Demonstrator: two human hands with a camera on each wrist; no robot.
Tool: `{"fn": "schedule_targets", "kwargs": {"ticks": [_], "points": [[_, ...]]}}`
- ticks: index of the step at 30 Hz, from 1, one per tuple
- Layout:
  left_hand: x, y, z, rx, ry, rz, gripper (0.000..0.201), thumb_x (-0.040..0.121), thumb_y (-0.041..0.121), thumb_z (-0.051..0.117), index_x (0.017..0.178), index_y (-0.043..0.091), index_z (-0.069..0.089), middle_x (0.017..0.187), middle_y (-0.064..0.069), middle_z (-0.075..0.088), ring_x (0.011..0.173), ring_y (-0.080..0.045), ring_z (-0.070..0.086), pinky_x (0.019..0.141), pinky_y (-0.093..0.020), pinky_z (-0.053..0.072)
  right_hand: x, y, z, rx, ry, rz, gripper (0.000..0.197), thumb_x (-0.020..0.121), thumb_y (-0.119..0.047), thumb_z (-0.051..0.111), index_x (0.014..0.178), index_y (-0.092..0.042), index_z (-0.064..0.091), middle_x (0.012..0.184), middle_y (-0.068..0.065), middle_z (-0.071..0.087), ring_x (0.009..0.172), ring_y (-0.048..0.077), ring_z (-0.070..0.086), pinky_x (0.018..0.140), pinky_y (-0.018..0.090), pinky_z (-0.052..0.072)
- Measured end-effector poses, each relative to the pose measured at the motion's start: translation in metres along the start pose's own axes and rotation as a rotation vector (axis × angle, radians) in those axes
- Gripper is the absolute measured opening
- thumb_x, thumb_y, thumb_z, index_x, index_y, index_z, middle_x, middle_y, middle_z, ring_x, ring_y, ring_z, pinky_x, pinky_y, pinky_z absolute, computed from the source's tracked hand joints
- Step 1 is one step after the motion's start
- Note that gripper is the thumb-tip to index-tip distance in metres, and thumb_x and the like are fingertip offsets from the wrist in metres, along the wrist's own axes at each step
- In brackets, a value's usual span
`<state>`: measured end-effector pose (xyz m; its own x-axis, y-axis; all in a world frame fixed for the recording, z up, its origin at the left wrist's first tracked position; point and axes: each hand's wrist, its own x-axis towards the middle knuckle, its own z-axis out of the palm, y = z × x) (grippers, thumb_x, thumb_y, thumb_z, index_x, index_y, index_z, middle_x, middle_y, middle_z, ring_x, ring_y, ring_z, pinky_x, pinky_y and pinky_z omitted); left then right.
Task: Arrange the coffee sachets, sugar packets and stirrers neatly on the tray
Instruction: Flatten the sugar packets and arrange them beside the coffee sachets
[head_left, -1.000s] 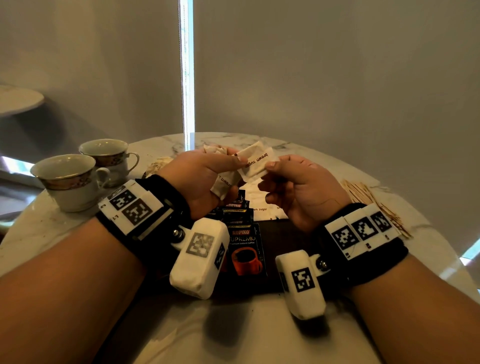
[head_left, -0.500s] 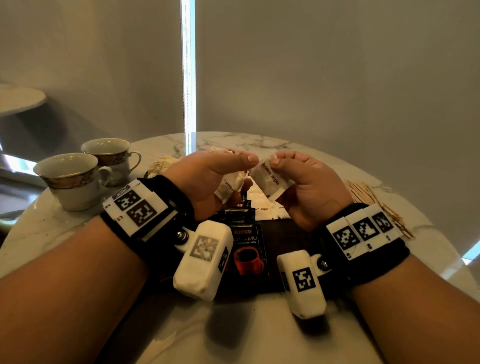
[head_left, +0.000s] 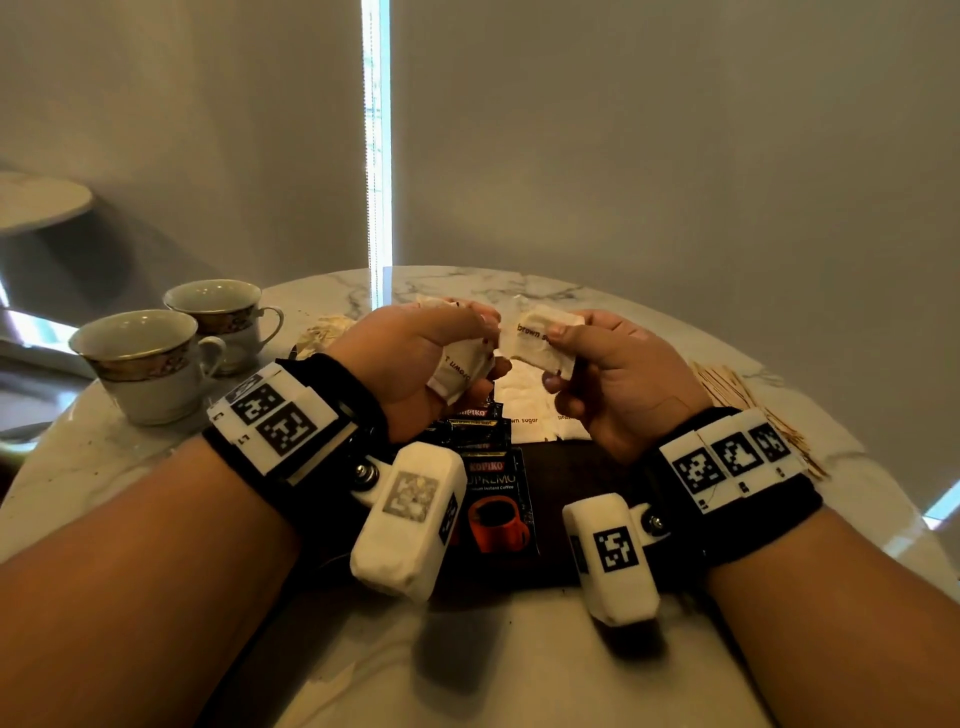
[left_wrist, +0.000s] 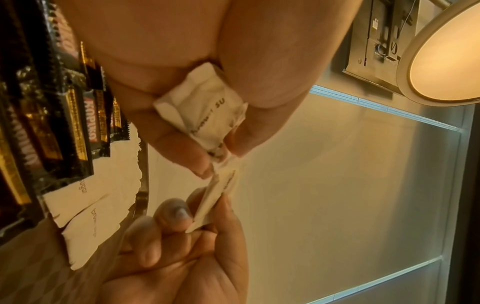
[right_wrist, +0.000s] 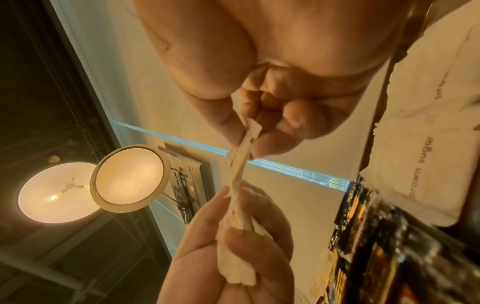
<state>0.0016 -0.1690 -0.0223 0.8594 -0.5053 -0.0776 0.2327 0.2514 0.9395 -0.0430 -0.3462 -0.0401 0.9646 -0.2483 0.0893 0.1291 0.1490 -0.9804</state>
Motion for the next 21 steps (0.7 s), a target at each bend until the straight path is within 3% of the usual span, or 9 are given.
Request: {"fn": "schedule_targets", "kwargs": {"ticks": [3, 6, 9, 12, 14, 16, 17, 21], "points": [[-0.001, 0.004, -0.001, -0.036, 0.045, -0.007, 0.013, 0.094, 0.014, 0.060, 0.106, 0.008, 0.063, 0.087, -0.006, 0.066, 0.062, -0.017, 0.070, 0.048, -0.024, 0.053, 0.012, 0.004, -0.014, 0.006, 0.122, 0.049, 0.006, 0.093, -0.012, 0.061, 0.096, -0.010, 0.056, 0.085, 0.010, 0.060, 0.051, 0.014, 0.047, 0.038, 0.021, 0.025], [-0.002, 0.008, -0.002, -0.062, 0.070, 0.002, 0.015, 0.097, 0.015, 0.054, 0.107, 0.009, 0.064, 0.092, -0.006, 0.065, 0.065, -0.017, 0.068, 0.049, -0.023, 0.053, 0.024, 0.014, -0.028, -0.037, 0.219, 0.211, 0.006, 0.092, -0.014, 0.062, 0.095, -0.011, 0.057, 0.084, 0.008, 0.058, 0.047, 0.010, 0.043, 0.037, 0.020, 0.025], [-0.004, 0.009, -0.002, -0.077, 0.090, 0.017, 0.021, 0.098, 0.016, 0.048, 0.105, 0.008, 0.065, 0.098, -0.008, 0.064, 0.070, -0.018, 0.066, 0.050, -0.024, 0.052, 0.029, 0.021, -0.039, -0.166, 0.186, 0.409, 0.033, 0.080, -0.024, 0.072, 0.107, -0.006, 0.065, 0.089, 0.009, 0.055, 0.049, 0.011, 0.039, 0.049, 0.022, 0.019], [-0.005, 0.010, -0.001, -0.080, 0.101, 0.018, 0.022, 0.098, 0.015, 0.046, 0.104, 0.008, 0.065, 0.099, -0.009, 0.064, 0.070, -0.018, 0.066, 0.050, -0.025, 0.052, 0.026, 0.020, -0.040, -0.272, 0.092, 0.511, 0.052, 0.072, -0.032, 0.074, 0.117, -0.006, 0.067, 0.095, 0.010, 0.054, 0.052, 0.013, 0.036, 0.059, 0.028, 0.011], [-0.006, 0.011, -0.001, -0.076, 0.108, 0.020, 0.022, 0.098, 0.015, 0.046, 0.104, 0.007, 0.066, 0.100, -0.010, 0.064, 0.070, -0.019, 0.066, 0.050, -0.025, 0.052, 0.025, 0.019, -0.039, -0.286, 0.055, 0.525, 0.039, 0.081, -0.028, 0.070, 0.110, -0.004, 0.066, 0.087, 0.008, 0.061, 0.050, 0.011, 0.038, 0.053, 0.025, 0.014], [-0.007, 0.011, -0.001, -0.076, 0.110, 0.019, 0.023, 0.097, 0.015, 0.045, 0.104, 0.007, 0.066, 0.100, -0.010, 0.064, 0.071, -0.019, 0.066, 0.050, -0.024, 0.052, 0.025, 0.020, -0.039, -0.266, 0.058, 0.496, 0.014, 0.091, -0.019, 0.062, 0.093, -0.005, 0.060, 0.064, 0.003, 0.061, 0.044, 0.010, 0.041, 0.039, 0.020, 0.022], [-0.007, 0.012, -0.001, -0.076, 0.110, 0.018, 0.023, 0.097, 0.014, 0.045, 0.104, 0.007, 0.066, 0.100, -0.010, 0.064, 0.072, -0.019, 0.066, 0.050, -0.024, 0.052, 0.024, 0.019, -0.039, -0.271, 0.062, 0.488, 0.010, 0.093, -0.016, 0.060, 0.089, -0.007, 0.058, 0.058, 0.001, 0.059, 0.042, 0.010, 0.041, 0.035, 0.019, 0.024], [-0.008, 0.012, 0.000, -0.074, 0.115, 0.020, 0.023, 0.097, 0.014, 0.046, 0.105, 0.007, 0.066, 0.100, -0.010, 0.064, 0.071, -0.019, 0.066, 0.050, -0.024, 0.052, 0.024, 0.018, -0.041, -0.368, 0.019, 0.526, 0.015, 0.088, -0.021, 0.066, 0.092, -0.008, 0.061, 0.069, 0.005, 0.058, 0.045, 0.011, 0.042, 0.041, 0.021, 0.026]]}}
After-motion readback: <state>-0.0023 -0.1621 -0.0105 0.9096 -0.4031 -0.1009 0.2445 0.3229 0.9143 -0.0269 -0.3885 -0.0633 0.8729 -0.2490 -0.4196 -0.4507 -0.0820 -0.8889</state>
